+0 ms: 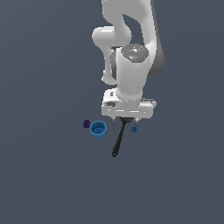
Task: Pick up a designated object from a clutter of objects.
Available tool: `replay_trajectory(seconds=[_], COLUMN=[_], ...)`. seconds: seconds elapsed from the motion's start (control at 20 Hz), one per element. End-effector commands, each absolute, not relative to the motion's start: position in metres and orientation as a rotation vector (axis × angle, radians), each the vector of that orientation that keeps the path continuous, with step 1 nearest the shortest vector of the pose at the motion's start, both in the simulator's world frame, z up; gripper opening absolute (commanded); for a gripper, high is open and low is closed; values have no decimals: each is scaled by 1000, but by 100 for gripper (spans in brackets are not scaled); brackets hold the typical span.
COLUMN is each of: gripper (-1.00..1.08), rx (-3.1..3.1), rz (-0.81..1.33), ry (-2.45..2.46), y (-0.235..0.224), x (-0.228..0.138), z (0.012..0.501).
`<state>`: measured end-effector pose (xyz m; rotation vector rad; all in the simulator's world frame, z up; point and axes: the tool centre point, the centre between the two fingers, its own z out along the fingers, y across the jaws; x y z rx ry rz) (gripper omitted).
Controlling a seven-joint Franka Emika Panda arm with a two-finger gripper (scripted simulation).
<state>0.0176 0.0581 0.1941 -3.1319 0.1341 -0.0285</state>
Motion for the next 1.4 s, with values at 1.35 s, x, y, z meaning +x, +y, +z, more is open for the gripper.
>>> replay_trajectory(seconds=[1.35], gripper=[100], rx=[-3115], rz=[1], ry=[407], y=[66], x=[-20], z=[54])
